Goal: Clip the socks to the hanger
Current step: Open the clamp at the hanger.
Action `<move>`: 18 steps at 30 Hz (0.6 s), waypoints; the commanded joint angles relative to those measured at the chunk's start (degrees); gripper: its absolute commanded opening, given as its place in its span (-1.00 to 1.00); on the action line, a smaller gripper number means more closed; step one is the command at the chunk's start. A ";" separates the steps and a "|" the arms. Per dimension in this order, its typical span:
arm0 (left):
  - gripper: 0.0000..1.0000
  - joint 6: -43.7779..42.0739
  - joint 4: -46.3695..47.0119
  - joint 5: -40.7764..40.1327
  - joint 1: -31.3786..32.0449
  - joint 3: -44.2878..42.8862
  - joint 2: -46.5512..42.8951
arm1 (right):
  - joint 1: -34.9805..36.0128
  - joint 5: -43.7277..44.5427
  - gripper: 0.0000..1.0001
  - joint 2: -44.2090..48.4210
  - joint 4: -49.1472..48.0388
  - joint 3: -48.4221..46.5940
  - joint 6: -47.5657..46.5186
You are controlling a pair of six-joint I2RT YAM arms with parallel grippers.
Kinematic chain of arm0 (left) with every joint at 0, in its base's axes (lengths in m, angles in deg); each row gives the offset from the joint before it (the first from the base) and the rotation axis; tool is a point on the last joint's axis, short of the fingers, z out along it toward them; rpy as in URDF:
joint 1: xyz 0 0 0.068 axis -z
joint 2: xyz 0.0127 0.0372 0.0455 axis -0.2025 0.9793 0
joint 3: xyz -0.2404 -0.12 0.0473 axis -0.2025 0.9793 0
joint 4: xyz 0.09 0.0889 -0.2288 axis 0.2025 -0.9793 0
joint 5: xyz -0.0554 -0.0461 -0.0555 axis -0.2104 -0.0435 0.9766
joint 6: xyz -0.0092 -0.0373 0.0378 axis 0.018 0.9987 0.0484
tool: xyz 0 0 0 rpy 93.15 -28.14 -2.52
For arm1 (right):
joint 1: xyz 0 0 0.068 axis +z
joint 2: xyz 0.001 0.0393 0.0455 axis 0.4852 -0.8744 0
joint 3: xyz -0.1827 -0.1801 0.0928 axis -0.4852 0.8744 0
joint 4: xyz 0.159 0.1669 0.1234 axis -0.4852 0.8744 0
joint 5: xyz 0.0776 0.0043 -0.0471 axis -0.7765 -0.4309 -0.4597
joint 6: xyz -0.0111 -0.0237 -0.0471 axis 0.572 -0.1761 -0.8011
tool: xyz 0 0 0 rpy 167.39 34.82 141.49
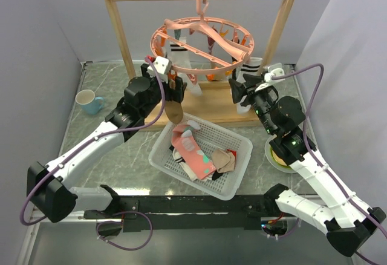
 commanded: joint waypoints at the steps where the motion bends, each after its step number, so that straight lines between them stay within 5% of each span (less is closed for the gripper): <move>1: 0.99 1.07 2.37 3.32 -0.06 2.62 -4.10 | 0.80 -8.58 0.12 1.35 -2.83 0.17 -0.26; 3: 0.99 1.07 3.33 4.03 -0.06 3.60 -5.25 | 1.59 -11.98 -0.09 1.96 -3.18 1.04 -0.26; 10: 0.99 0.45 5.97 5.52 -0.06 7.11 -7.44 | 2.29 -22.01 -0.29 0.30 -2.13 -0.27 0.00; 13: 0.99 0.10 6.94 5.79 -0.15 8.26 -8.15 | 2.21 -26.14 -0.21 -0.85 -2.21 -0.71 0.62; 18: 0.99 -0.25 7.64 5.44 -1.11 9.57 -9.11 | 2.12 -32.74 0.24 -2.69 -4.24 -0.18 1.32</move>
